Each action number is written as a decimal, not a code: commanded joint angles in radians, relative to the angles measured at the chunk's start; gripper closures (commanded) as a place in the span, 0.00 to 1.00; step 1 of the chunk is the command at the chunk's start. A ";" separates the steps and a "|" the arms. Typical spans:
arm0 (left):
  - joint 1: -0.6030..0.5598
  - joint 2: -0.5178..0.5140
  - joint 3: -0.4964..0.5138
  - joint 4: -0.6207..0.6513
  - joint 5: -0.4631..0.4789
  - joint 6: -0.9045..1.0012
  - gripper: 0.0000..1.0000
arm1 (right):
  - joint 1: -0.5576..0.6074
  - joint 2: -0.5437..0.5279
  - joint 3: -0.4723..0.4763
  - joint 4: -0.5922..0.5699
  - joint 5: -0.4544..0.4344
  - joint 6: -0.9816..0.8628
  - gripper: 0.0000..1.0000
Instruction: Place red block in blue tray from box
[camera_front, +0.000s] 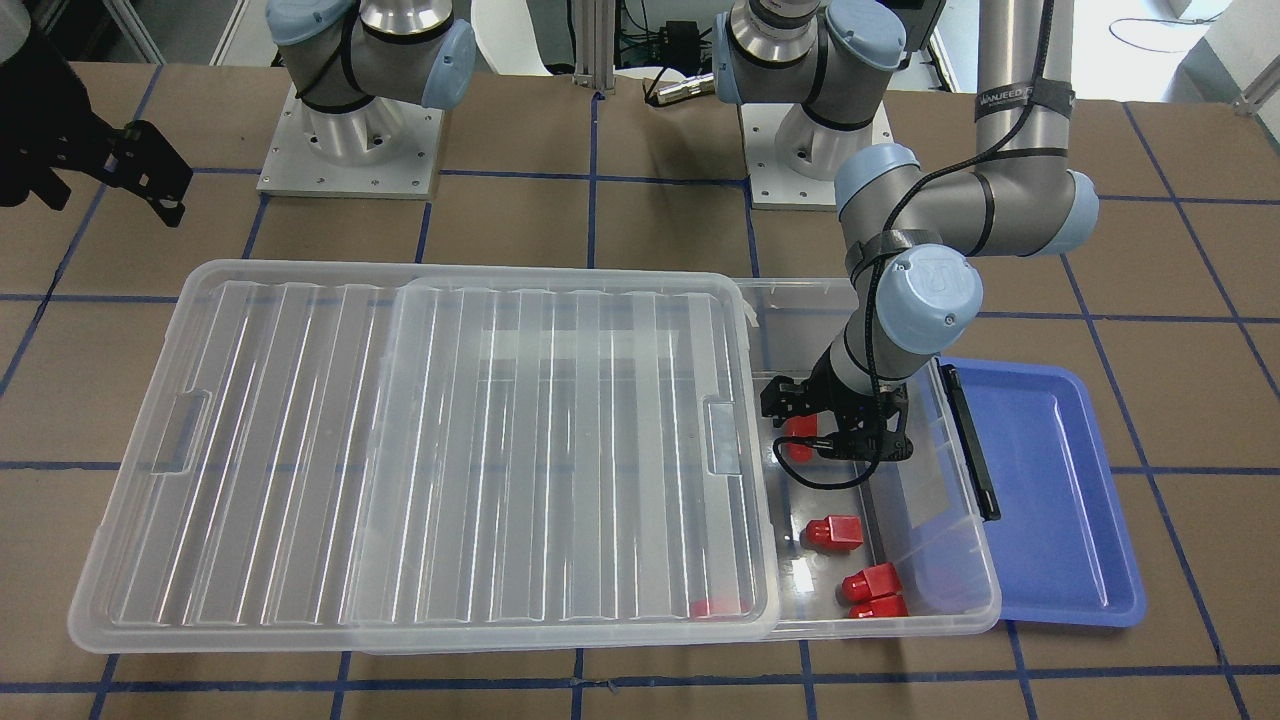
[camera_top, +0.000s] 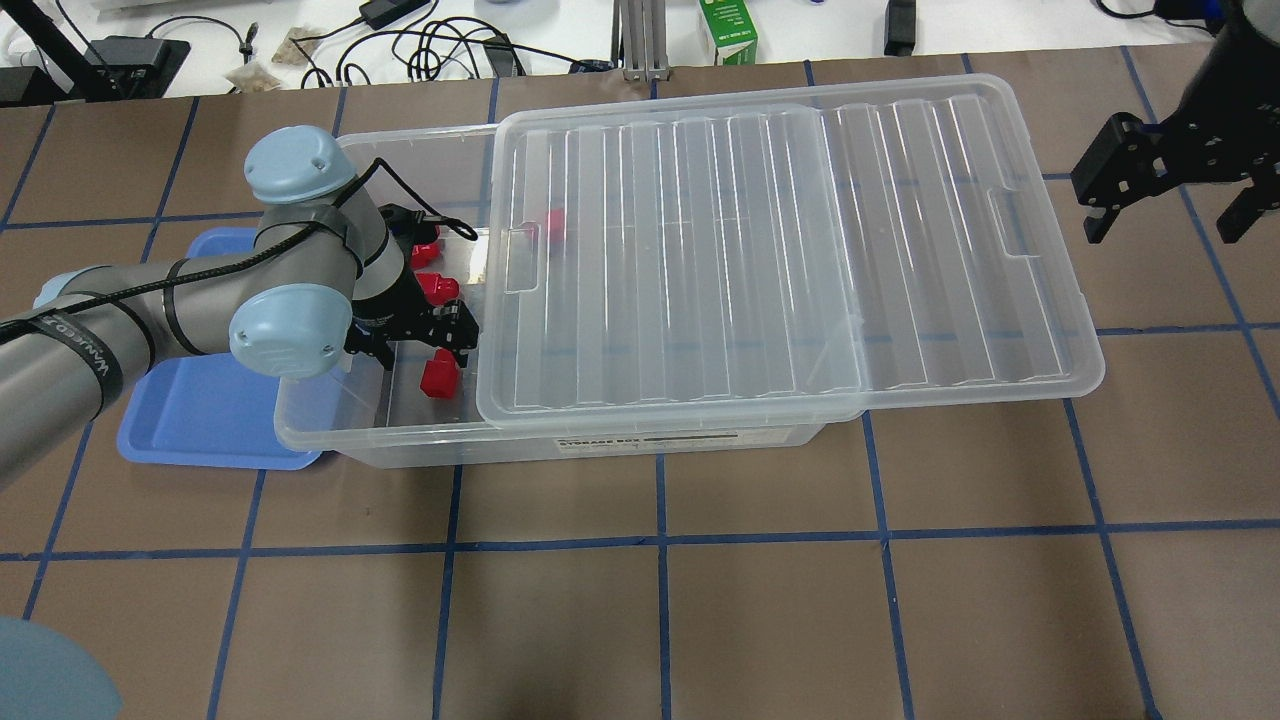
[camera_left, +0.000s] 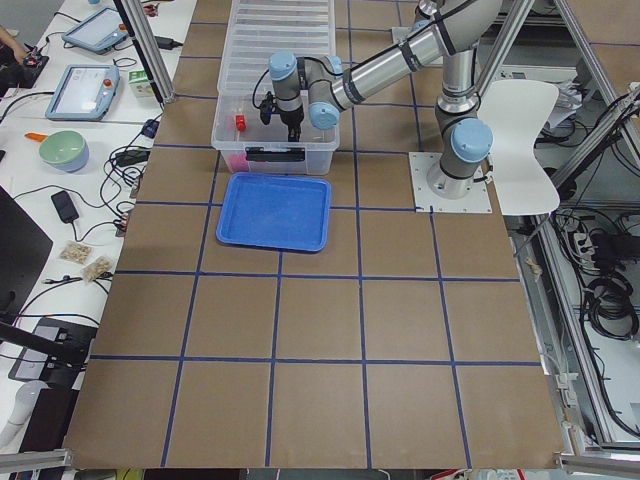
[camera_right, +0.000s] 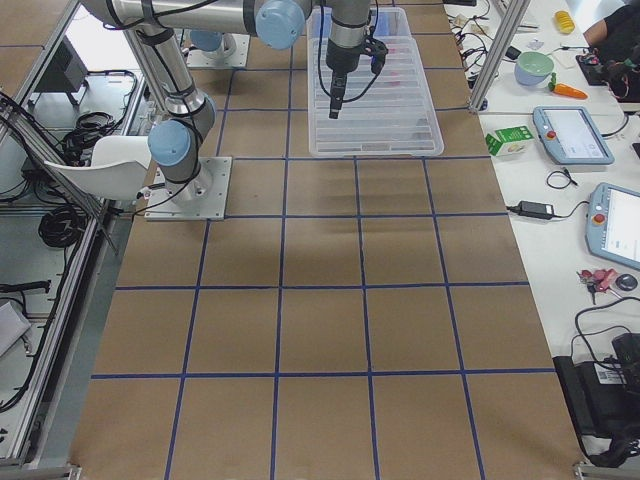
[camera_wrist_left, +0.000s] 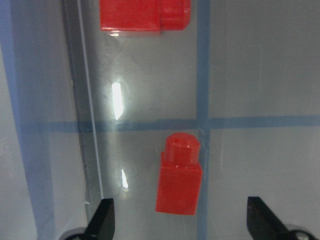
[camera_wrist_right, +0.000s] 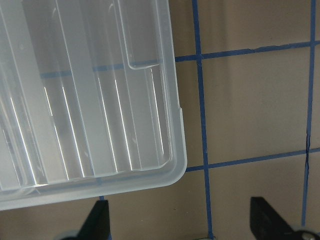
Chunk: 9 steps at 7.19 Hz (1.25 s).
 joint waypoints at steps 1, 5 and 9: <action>0.000 -0.019 -0.014 0.023 0.000 -0.001 0.06 | 0.000 -0.001 0.003 0.001 -0.005 0.001 0.00; 0.002 -0.035 -0.041 0.058 0.002 -0.002 0.06 | 0.000 0.001 0.000 -0.011 -0.001 0.001 0.00; 0.000 -0.049 -0.045 0.063 0.005 0.004 0.81 | 0.000 0.002 0.005 -0.013 0.000 0.001 0.00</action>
